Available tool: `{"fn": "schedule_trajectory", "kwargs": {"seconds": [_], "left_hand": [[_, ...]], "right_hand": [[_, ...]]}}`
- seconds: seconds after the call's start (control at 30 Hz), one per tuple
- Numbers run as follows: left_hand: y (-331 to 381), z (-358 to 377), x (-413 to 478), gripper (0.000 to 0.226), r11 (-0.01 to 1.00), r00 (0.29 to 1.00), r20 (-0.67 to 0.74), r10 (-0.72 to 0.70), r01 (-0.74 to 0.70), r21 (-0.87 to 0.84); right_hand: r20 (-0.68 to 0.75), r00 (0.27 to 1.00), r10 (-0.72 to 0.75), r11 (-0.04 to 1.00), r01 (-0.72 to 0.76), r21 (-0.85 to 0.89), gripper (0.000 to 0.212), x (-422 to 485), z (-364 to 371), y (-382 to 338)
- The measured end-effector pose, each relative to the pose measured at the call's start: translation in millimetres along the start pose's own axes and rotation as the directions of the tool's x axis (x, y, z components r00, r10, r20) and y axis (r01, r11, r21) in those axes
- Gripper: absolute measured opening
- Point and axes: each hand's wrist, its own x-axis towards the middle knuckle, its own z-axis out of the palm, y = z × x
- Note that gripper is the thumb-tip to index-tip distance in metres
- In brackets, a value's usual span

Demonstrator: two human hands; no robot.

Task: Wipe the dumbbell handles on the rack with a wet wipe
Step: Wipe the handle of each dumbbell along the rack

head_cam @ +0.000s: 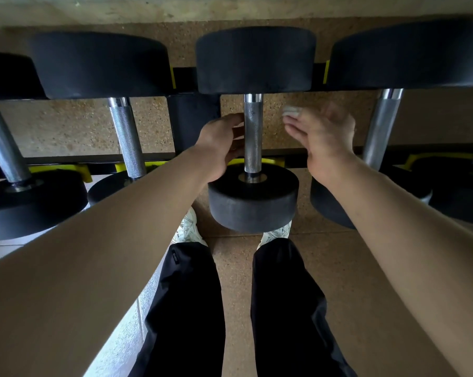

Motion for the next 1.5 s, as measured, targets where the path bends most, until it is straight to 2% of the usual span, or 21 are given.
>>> {"fn": "schedule_trajectory", "kwargs": {"seconds": [0.07,0.1,0.17,0.27,0.33,0.43,0.5,0.6,0.7,0.77,0.87,0.97,1.1,1.23,1.33,1.5], "left_hand": [[3,2,2,0.026,0.999,1.0,0.016,-0.017,0.018,-0.037],[5,3,3,0.027,0.998,0.999,0.021,-0.024,0.026,-0.053],[9,4,3,0.028,0.996,0.999,0.032,-0.038,0.041,-0.077],[13,3,3,0.021,0.991,0.999,0.021,-0.04,0.042,-0.123],[16,2,5,0.014,0.984,0.999,-0.011,-0.03,0.028,-0.174],[18,-4,8,0.007,0.961,0.997,-0.072,-0.009,-0.011,-0.276],[18,-8,7,0.003,0.95,0.994,-0.11,-0.005,-0.03,-0.31],[15,-11,-3,0.012,0.929,0.986,-0.165,0.03,-0.088,-0.36],[8,-5,-10,0.019,0.939,0.967,-0.215,0.134,-0.193,-0.284],[8,3,-11,0.013,0.946,0.963,-0.214,0.164,-0.215,-0.241],[14,16,-11,0.017,0.972,0.982,-0.168,0.09,-0.123,-0.202],[17,19,-9,0.021,0.977,0.99,-0.129,0.063,-0.088,-0.195],[8,3,-10,0.019,0.982,0.986,-0.132,0.105,-0.124,-0.143],[-4,-17,-16,0.022,0.986,0.983,-0.08,0.162,-0.159,0.044],[0,-12,-18,0.02,0.977,0.987,-0.014,0.162,-0.159,0.14],[8,-9,-14,0.019,0.968,0.987,-0.022,0.161,-0.154,0.2]], "right_hand": [[0.127,0.99,0.065,0.997,-0.07,0.034,0.045,0,8,2],[0.175,0.978,0.112,0.99,-0.124,0.06,0.046,1,13,2],[0.25,0.95,0.185,0.97,-0.217,0.109,0.041,4,22,1],[0.322,0.927,0.194,0.965,-0.24,0.109,0.026,11,32,-1],[0.31,0.933,0.183,0.975,-0.214,0.068,0.019,16,37,-2],[0.211,0.961,0.178,0.982,-0.187,0.019,0.011,23,41,-2],[0.181,0.964,0.194,0.981,-0.196,-0.007,0.013,24,42,-2],[0.128,0.958,0.256,0.966,-0.259,0.007,0.012,22,45,-1],[0.119,0.953,0.277,0.959,-0.282,0.022,0.004,21,46,-5],[0.123,0.954,0.272,0.959,-0.28,0.053,0.004,19,39,-9],[0.134,0.955,0.265,0.947,-0.284,0.149,0.005,12,17,-11],[0.157,0.959,0.238,0.954,-0.261,0.148,0.006,8,10,-9],[0.138,0.971,0.195,0.981,-0.192,-0.039,0.003,12,34,-9],[0.182,0.968,0.174,0.975,-0.142,-0.173,0.005,13,37,-7],[0.244,0.961,0.133,0.936,-0.041,-0.349,0.003,5,15,-3],[0.244,0.961,0.132,0.922,-0.029,-0.386,0.007,1,8,2]]}}
